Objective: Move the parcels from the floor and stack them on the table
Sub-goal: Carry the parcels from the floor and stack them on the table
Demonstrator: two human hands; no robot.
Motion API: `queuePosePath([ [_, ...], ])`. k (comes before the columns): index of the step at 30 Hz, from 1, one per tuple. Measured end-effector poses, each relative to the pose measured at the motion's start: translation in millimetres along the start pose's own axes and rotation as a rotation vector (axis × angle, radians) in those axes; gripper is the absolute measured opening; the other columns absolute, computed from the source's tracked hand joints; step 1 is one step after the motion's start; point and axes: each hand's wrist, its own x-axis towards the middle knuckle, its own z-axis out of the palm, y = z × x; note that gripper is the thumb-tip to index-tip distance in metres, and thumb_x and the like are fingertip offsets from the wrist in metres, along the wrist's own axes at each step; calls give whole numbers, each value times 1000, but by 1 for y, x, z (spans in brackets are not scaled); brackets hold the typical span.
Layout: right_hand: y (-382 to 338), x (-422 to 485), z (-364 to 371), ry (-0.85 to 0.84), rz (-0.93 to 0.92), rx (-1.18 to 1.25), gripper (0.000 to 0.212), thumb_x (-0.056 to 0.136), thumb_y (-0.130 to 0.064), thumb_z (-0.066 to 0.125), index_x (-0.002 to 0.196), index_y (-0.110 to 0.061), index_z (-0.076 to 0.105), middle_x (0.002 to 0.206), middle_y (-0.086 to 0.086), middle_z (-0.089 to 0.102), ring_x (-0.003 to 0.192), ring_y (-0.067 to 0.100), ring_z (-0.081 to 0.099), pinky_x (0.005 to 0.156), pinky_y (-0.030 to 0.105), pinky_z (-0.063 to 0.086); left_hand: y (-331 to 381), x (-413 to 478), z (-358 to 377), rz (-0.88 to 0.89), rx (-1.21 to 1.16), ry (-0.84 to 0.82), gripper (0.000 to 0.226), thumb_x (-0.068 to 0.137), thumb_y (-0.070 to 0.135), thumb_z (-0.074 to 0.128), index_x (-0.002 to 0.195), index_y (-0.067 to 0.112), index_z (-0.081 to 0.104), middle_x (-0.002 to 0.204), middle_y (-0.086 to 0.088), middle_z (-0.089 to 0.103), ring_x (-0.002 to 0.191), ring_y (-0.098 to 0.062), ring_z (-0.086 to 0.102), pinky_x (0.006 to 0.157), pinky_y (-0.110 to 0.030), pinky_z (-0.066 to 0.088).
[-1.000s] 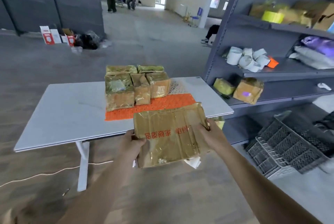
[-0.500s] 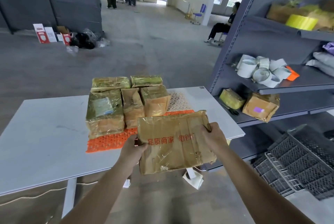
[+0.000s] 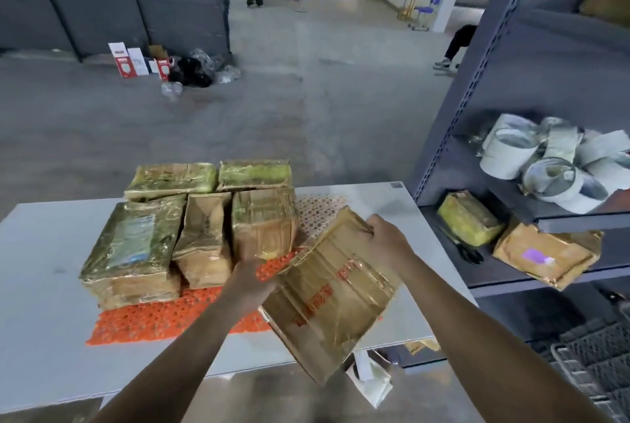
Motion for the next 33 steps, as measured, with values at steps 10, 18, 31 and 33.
queuePosePath([
  [10,-5,101,-23,115,-365,-114,25,100,-22,40,117,-17,58,103,2,65,96,25,58,74,35,43,45,51,60,36,227,54,26,97,32,49,96,10,64,96,-12,68,93,-29,62,65,-30,36],
  [18,15,127,-22,246,35,-170,45,98,-32,44,139,-14,39,135,11,45,125,31,44,93,41,41,71,101,66,-31,28,79,29,98,25,44,106,7,65,98,-12,68,82,-27,59,68,-27,42],
  [31,9,171,2,27,126,265,21,103,-30,39,102,-10,47,95,6,55,82,22,50,67,33,37,100,139,25,144,472,247,52,96,32,41,145,17,31,148,-14,33,133,-34,36,101,-45,40],
  [33,7,180,8,-7,135,277,26,103,-31,38,110,-8,48,100,8,58,83,22,54,67,33,39,91,150,13,164,599,170,60,96,35,39,151,25,17,158,-10,14,142,-36,19,108,-51,32],
])
